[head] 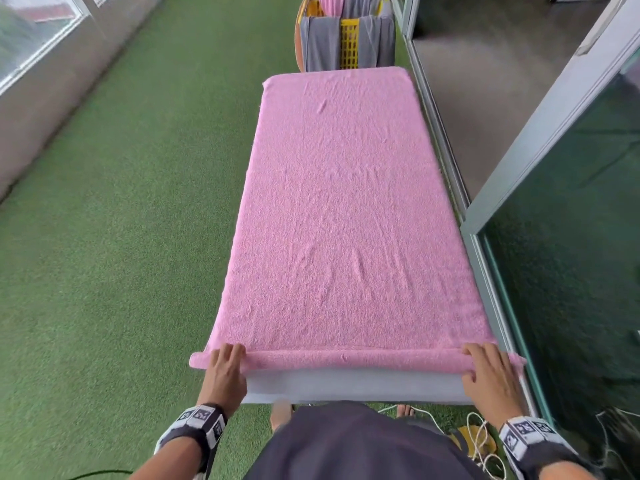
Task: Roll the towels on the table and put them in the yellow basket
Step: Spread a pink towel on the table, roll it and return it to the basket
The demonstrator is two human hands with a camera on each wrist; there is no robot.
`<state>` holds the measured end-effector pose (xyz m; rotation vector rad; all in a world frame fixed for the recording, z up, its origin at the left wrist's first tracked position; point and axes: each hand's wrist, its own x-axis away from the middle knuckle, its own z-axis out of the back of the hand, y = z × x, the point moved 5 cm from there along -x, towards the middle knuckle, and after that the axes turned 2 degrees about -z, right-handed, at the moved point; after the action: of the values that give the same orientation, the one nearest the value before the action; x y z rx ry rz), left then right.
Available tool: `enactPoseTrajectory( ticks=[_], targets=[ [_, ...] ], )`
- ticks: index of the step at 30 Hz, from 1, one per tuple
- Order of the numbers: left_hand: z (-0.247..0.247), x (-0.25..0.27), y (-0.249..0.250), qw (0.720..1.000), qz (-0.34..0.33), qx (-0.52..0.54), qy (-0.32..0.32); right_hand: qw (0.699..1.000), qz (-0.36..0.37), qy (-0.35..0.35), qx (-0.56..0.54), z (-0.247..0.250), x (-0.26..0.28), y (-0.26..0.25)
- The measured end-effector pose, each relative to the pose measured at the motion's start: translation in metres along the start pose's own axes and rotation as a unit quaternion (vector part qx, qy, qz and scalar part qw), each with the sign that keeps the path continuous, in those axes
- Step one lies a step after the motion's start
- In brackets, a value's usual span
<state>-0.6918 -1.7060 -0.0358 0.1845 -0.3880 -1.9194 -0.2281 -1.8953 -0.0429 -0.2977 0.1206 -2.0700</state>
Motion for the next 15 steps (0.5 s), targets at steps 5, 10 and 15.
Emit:
enactPoseTrajectory(
  ticks=[5,10,15],
  targets=[
    [0.002,-0.005,-0.009,1.0,0.014,0.009,0.004,1.0,-0.005,0.007,-0.007,0.007,-0.008,0.0],
    [0.011,-0.014,-0.004,0.999,0.025,-0.007,-0.036,0.999,-0.019,-0.032,0.028,0.014,-0.023,0.001],
    [0.016,-0.039,0.001,0.996,0.044,-0.022,-0.072,0.999,-0.011,-0.011,0.04,0.024,-0.042,-0.008]
  ],
)
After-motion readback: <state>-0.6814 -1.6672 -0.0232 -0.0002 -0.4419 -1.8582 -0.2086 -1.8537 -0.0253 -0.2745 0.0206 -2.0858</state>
